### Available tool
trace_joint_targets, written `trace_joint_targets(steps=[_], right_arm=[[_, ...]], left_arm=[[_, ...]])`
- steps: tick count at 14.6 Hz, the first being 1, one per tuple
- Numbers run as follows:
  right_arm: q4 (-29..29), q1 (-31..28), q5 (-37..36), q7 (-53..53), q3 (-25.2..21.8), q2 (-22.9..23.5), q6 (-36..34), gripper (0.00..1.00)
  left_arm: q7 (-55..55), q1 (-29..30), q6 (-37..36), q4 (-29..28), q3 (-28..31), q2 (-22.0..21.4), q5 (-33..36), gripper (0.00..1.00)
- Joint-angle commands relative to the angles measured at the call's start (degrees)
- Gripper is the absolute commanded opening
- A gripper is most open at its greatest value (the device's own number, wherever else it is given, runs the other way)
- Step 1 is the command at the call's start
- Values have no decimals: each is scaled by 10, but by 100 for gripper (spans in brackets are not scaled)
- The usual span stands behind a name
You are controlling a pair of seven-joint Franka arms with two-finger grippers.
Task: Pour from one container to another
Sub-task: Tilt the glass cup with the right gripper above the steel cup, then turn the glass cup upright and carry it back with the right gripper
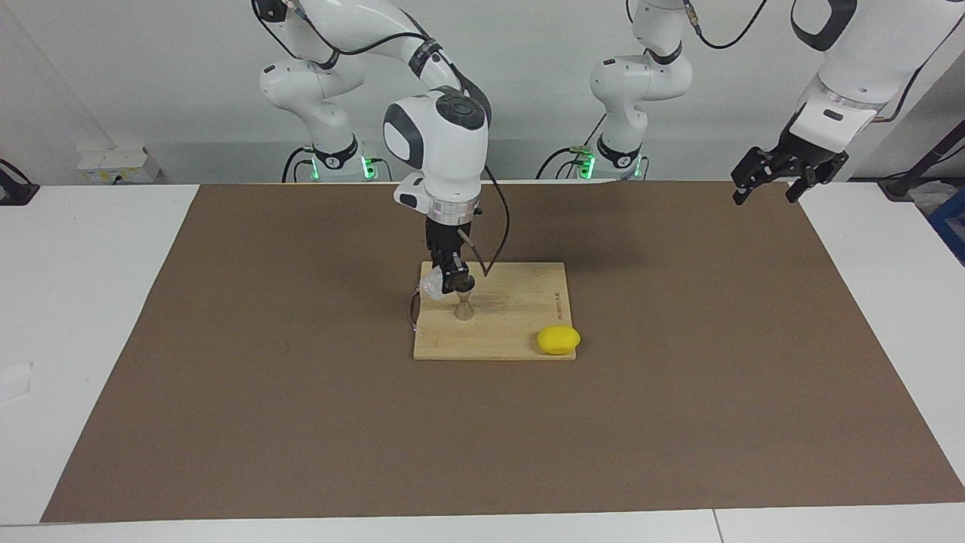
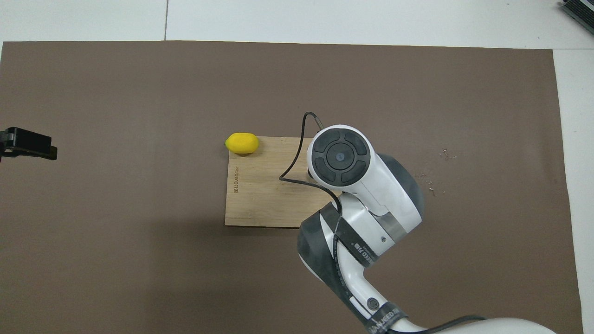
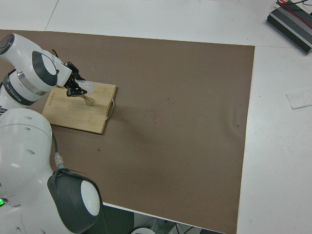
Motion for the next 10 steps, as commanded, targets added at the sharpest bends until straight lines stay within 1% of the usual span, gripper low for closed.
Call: trace_joint_targets(steps=[1, 4, 10], right_arm=[[6, -15, 45, 6, 6, -2, -6, 0], [4, -29, 100, -8, 5, 1, 0, 0], [1, -79, 204, -47, 5, 6, 12, 0]], left_arm=[[-7, -1, 14, -19, 0, -16, 9, 100], [-7, -1, 14, -20, 0, -16, 9, 100], [-7, 0, 14, -19, 0, -16, 9, 100]])
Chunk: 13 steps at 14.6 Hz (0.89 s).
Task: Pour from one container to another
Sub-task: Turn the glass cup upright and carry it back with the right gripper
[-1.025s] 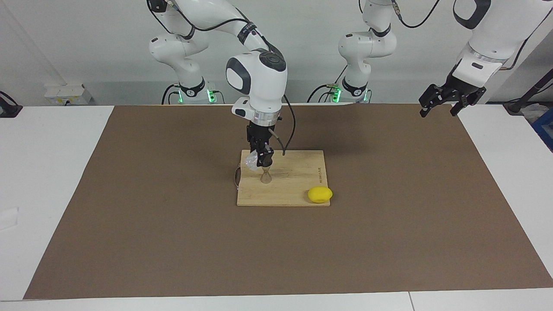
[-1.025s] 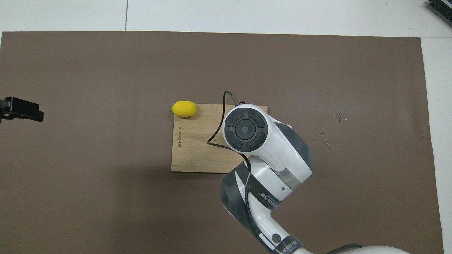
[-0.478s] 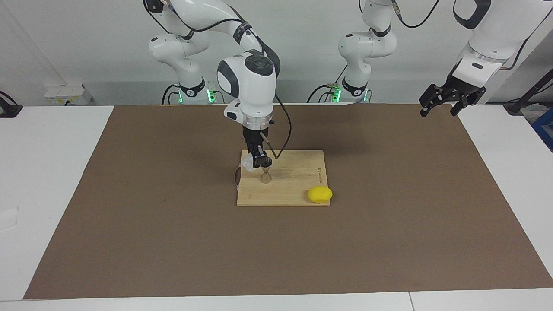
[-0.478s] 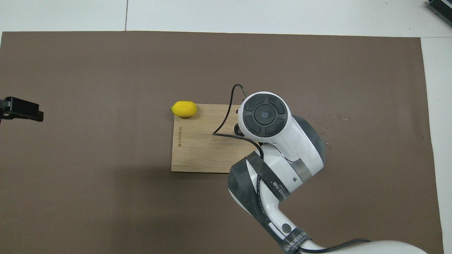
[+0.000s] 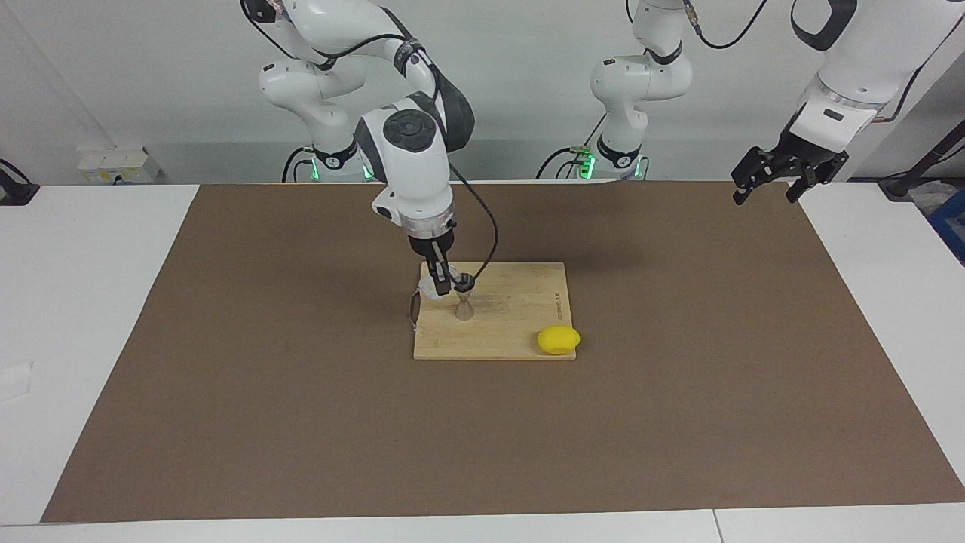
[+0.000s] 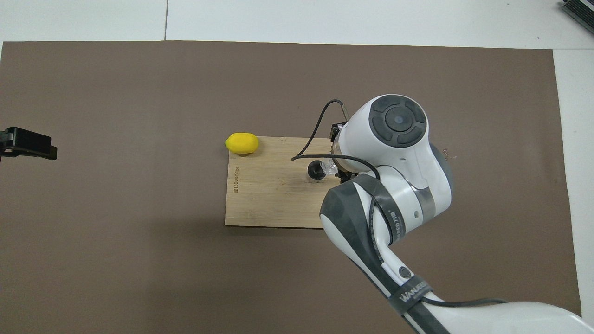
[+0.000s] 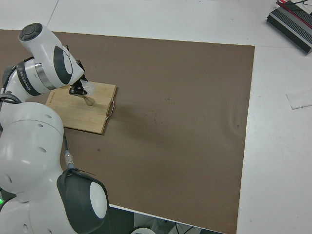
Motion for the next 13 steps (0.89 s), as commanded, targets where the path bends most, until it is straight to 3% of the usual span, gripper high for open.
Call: trace_joint_targets(steps=[1, 10, 13], right_arm=[[0, -32, 57, -38, 5, 6, 15, 0], [-17, -173, 220, -206, 5, 7, 12, 0], [-32, -218, 240, -256, 6, 16, 10, 0]], left_arm=[[-7, 0, 13, -19, 0, -16, 9, 100], [-7, 1, 13, -20, 0, -16, 9, 100], [-7, 0, 12, -19, 0, -16, 9, 100]])
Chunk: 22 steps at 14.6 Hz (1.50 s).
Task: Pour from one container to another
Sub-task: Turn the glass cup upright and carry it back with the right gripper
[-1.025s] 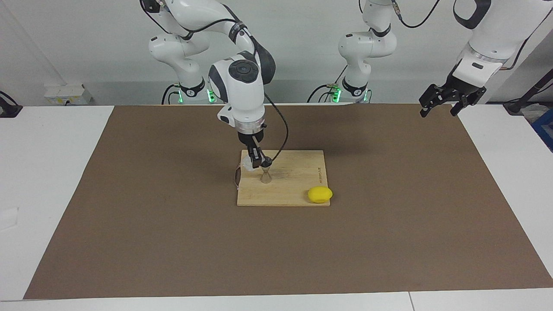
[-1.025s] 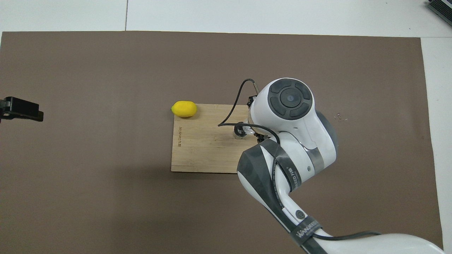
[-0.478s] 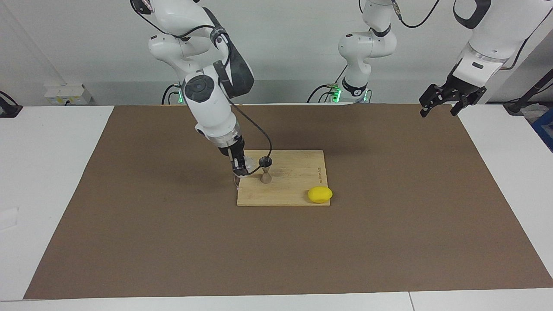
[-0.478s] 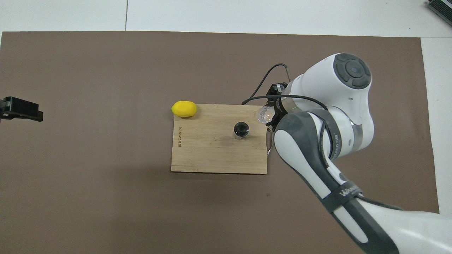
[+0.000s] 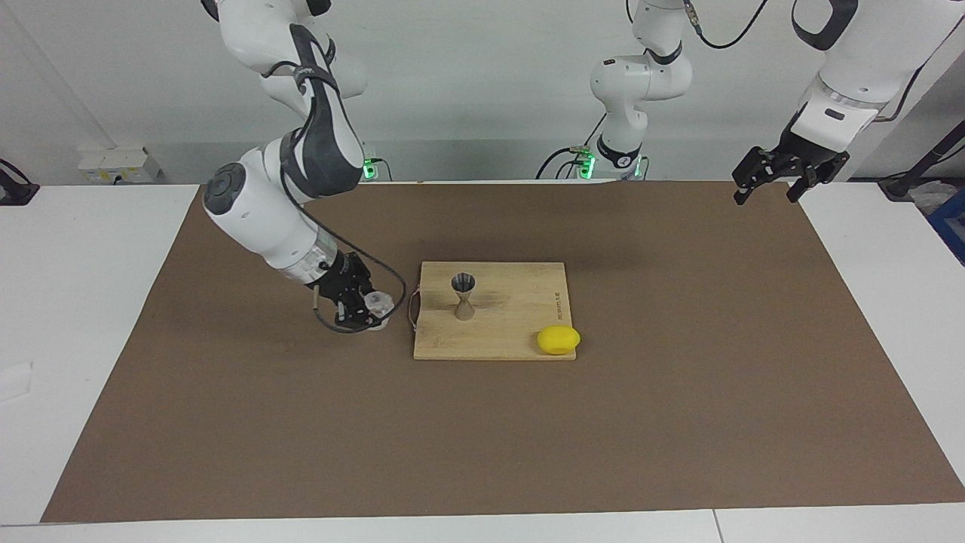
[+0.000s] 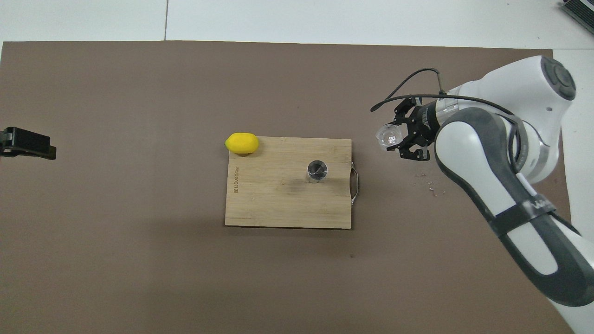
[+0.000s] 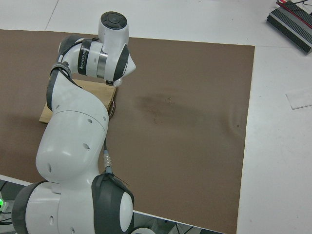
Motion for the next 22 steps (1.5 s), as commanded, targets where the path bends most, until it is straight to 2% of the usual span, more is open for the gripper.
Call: trace_joint_targets(steps=[1, 3, 6, 10, 15, 22], right_arm=[[-19, -47, 48, -54, 9, 5, 2, 0], [-30, -69, 57, -96, 8, 8, -1, 0], [-30, -88, 57, -105, 8, 15, -2, 0], [-23, -134, 70, -166, 10, 44, -20, 0], [-24, -156, 85, -239, 9, 73, -20, 0], [-76, -181, 141, -267, 9, 57, -35, 0]], left_arm=[[-6, 0, 13, -20, -1, -16, 9, 100], [-6, -1, 13, -20, -1, -16, 9, 100], [-6, 0, 13, -20, -1, -16, 9, 100], [-6, -3, 13, -20, -1, -16, 9, 100], [-7, -4, 13, -20, -1, -16, 9, 100], [-7, -4, 13, -20, -1, -16, 9, 100]])
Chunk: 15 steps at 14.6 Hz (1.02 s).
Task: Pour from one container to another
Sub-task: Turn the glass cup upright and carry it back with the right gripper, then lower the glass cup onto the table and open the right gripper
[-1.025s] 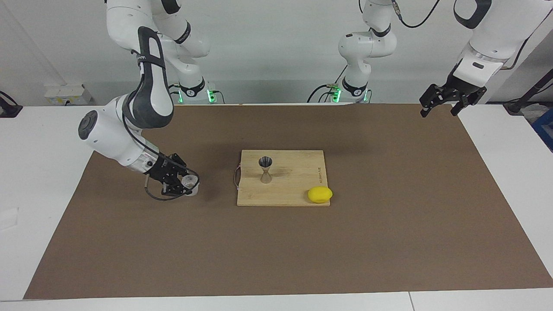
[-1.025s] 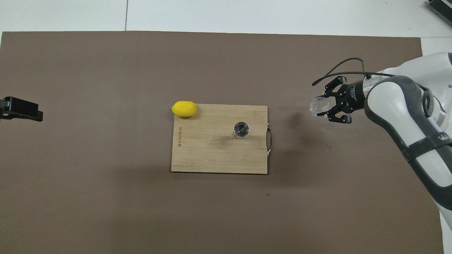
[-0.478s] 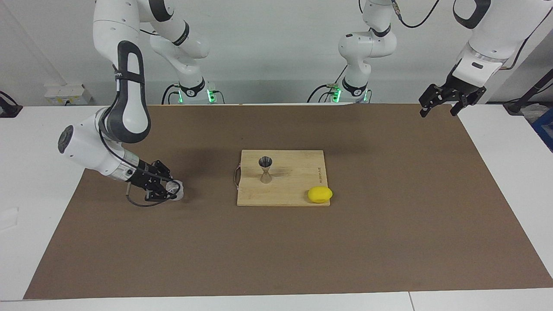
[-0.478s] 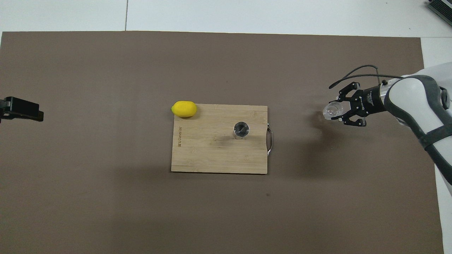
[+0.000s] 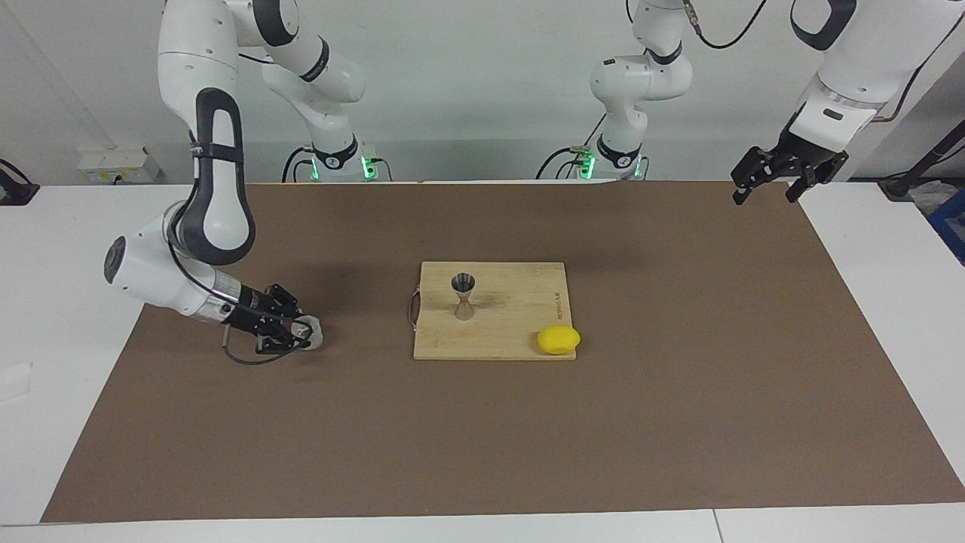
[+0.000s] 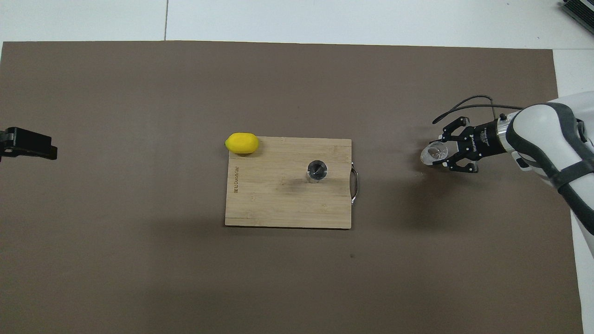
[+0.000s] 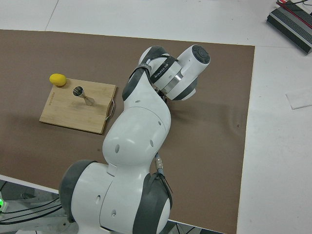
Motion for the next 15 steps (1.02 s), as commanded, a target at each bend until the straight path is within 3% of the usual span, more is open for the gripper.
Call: trace_joint_targets(steps=[1, 6, 7, 8, 9, 15], right_arm=[[-36, -25, 32, -43, 7, -23, -8, 0], [-65, -53, 34, -80, 7, -36, -7, 1], [-65, -53, 35, -78, 7, -39, -6, 19], [-65, -53, 34, -78, 6, -44, -5, 61], [-66, -51, 34, -73, 6, -47, 0, 94], [-73, -48, 32, -63, 6, -90, 0, 96]], left_arm=[[-7, -4, 13, -20, 1, -16, 9, 100], [-7, -4, 13, -20, -1, -16, 9, 100], [-7, -4, 13, -20, -1, -16, 9, 100], [-7, -4, 13, -21, -1, -16, 9, 100], [-7, -4, 13, -21, -1, -16, 9, 100], [-7, -4, 13, -20, -3, -16, 9, 100]])
